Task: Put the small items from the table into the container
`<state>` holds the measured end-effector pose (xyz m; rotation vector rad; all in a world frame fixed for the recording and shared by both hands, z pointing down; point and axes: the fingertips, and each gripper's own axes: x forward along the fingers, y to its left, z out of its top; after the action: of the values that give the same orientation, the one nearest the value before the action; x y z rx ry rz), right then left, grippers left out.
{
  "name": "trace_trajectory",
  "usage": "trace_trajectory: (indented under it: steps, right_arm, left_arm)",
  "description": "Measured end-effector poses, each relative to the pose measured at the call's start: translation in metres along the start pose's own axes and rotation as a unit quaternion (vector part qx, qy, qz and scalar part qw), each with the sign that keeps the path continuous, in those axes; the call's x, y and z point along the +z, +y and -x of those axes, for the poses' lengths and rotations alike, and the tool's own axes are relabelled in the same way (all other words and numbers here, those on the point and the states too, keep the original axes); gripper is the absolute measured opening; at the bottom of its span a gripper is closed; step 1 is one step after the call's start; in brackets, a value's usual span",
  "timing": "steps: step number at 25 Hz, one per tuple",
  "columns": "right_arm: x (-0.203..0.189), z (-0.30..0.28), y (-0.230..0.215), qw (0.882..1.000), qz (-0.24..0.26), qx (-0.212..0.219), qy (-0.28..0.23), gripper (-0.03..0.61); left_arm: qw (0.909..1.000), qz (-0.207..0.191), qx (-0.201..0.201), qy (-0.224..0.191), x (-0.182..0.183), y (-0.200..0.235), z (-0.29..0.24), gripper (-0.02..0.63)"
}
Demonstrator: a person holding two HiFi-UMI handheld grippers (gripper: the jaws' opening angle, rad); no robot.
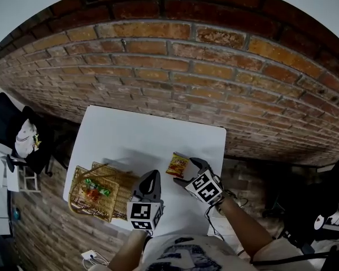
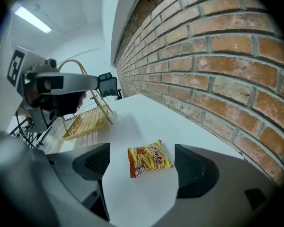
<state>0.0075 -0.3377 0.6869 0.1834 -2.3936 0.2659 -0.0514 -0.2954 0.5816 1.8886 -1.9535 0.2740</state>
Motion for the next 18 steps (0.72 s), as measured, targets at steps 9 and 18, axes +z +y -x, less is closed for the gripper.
trace_trajectory:
  steps: [9, 18]
  right_arm:
    - [-0.013, -0.031, -0.006, 0.997, 0.044, 0.022, 0.052, 0.4]
    - [-0.025, -0.057, -0.013, 0.992, 0.077, 0.035, 0.092, 0.4]
  left_arm:
    - [0.9999, 0.002, 0.004, 0.012, -0.007, 0.006, -0.009, 0.049]
    - [0.9999, 0.002, 0.003, 0.013, -0.012, 0.009, -0.016, 0.049]
